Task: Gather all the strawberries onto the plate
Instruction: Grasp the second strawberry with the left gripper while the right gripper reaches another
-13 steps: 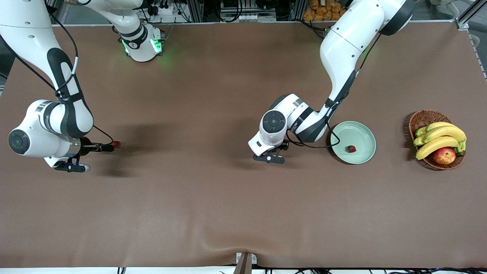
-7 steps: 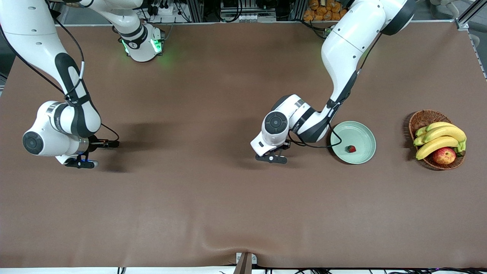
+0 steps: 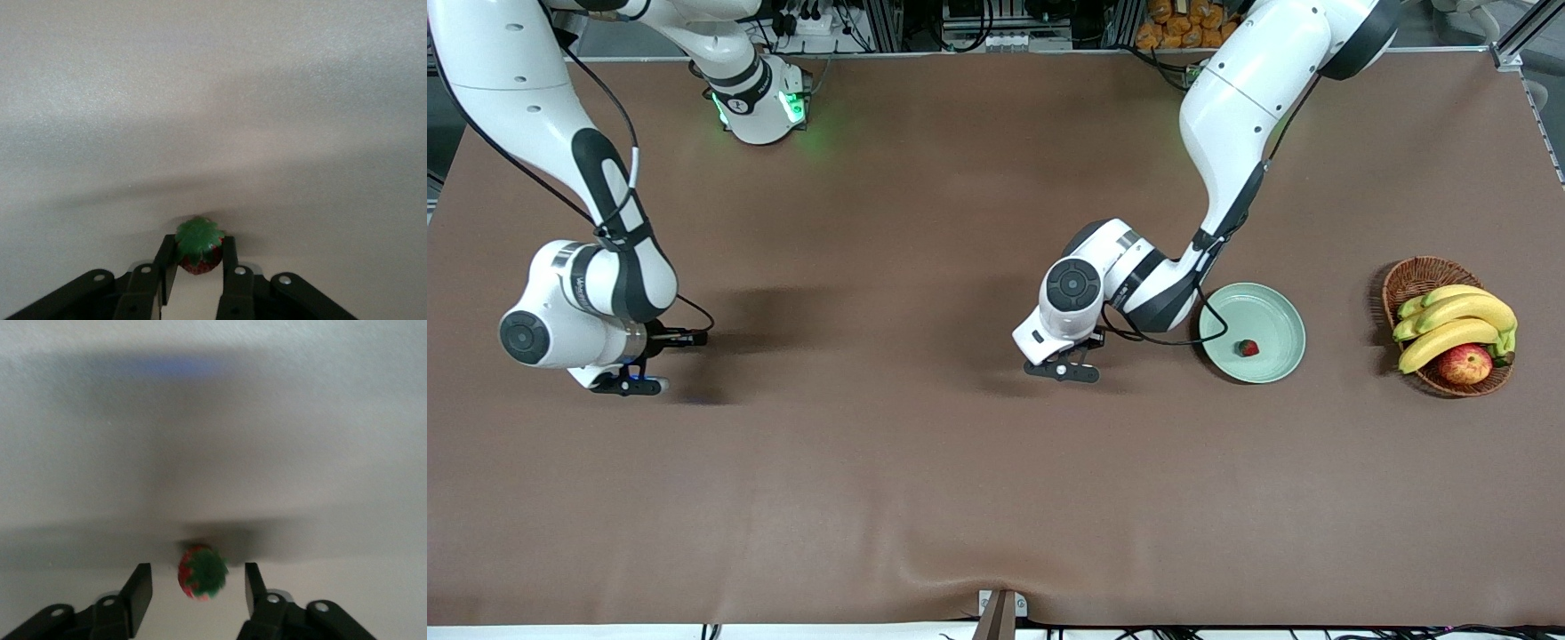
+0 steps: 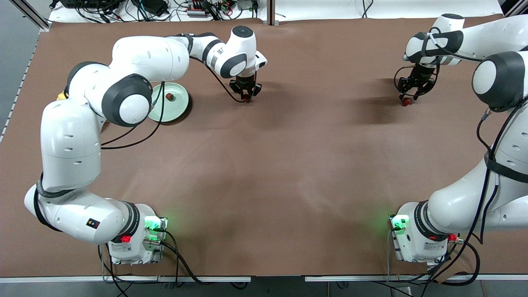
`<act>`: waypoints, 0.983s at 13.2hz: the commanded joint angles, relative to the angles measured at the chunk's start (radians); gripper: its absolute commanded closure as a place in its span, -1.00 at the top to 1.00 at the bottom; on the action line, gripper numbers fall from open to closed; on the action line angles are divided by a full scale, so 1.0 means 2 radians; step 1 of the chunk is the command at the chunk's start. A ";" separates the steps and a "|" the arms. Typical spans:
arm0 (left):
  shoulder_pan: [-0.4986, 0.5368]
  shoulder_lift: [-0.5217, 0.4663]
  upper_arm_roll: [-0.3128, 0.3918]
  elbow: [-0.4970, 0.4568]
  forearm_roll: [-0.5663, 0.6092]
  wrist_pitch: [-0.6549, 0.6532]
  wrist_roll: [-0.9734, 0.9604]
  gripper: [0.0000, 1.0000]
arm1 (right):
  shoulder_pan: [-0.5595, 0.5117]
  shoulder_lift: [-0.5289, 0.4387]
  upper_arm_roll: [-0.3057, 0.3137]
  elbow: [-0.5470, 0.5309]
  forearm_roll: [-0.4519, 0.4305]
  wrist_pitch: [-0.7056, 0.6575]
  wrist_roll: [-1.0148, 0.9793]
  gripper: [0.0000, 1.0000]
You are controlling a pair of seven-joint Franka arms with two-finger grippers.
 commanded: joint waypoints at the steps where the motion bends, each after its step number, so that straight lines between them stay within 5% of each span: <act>1: 0.015 -0.023 -0.002 -0.013 0.010 -0.004 0.002 -1.00 | 0.006 0.008 -0.007 -0.003 -0.011 0.011 0.001 0.08; 6: 0.092 -0.112 -0.006 -0.022 0.002 -0.100 0.105 -1.00 | 0.006 0.005 -0.007 -0.002 -0.010 0.003 -0.002 -0.70; 11: 0.205 -0.172 -0.010 -0.113 0.002 -0.119 0.211 -1.00 | 0.091 -0.001 -0.005 0.084 0.001 -0.058 0.062 -0.88; 13: 0.234 -0.188 -0.010 -0.159 0.003 -0.099 0.221 -1.00 | 0.153 0.002 -0.005 0.102 0.052 -0.055 0.142 -0.88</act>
